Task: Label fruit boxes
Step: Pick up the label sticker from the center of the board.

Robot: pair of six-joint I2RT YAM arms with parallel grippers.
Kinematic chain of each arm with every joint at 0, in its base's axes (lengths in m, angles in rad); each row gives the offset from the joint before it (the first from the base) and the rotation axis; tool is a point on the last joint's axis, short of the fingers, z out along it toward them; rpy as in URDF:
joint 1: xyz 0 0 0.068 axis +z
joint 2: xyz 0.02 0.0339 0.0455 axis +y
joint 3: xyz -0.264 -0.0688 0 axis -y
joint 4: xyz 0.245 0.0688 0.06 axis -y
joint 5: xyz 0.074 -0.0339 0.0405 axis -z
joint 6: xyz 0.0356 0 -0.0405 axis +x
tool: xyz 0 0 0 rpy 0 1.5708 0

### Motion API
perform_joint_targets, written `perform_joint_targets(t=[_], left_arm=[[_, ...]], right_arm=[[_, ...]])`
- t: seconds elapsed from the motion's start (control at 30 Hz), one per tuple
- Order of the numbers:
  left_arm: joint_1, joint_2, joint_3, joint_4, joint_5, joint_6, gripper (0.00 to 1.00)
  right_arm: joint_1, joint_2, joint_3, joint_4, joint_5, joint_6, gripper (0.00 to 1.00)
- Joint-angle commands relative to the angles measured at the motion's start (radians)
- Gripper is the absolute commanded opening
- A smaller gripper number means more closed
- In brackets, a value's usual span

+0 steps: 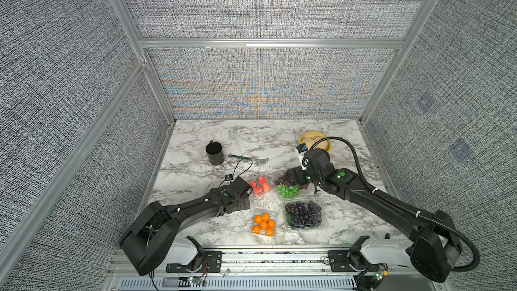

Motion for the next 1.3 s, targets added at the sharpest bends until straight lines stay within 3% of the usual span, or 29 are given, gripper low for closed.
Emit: perform_joint_targets(t=[0.0,0.13,0.27,0.47,0.53,0.6,0.77,1.03,1.27], left_arm=[[-0.003,0.054,0.016,0.000,-0.019,-0.031,1.00],[-0.008,0.094,0.007,0.010,-0.021,-0.053,0.99],[-0.015,0.140,-0.007,0.007,-0.017,-0.080,0.83],[-0.015,0.209,-0.042,0.053,0.028,-0.087,0.72],[-0.016,0.220,-0.048,0.069,0.043,-0.080,0.60],[-0.015,0.212,-0.048,0.060,0.040,-0.076,0.57],[-0.015,0.105,-0.044,-0.008,-0.007,-0.055,0.40],[-0.012,-0.045,-0.025,-0.047,-0.055,0.005,0.37],[-0.012,-0.252,0.029,-0.035,-0.076,0.142,0.32]], right_arm=[[-0.002,-0.021,-0.015,0.019,-0.001,-0.006,0.99],[-0.003,-0.045,-0.035,0.044,-0.024,-0.015,0.98],[-0.004,-0.062,-0.041,0.052,-0.027,-0.015,0.97],[-0.003,-0.096,-0.070,0.080,-0.065,-0.013,0.96],[-0.003,-0.107,-0.079,0.089,-0.075,-0.012,0.96],[-0.003,-0.116,-0.089,0.102,-0.085,-0.010,0.96],[-0.004,-0.111,-0.114,0.143,-0.125,-0.006,0.93],[-0.004,-0.078,-0.098,0.147,-0.159,-0.007,0.91],[-0.005,-0.108,-0.109,0.227,-0.407,0.024,0.87]])
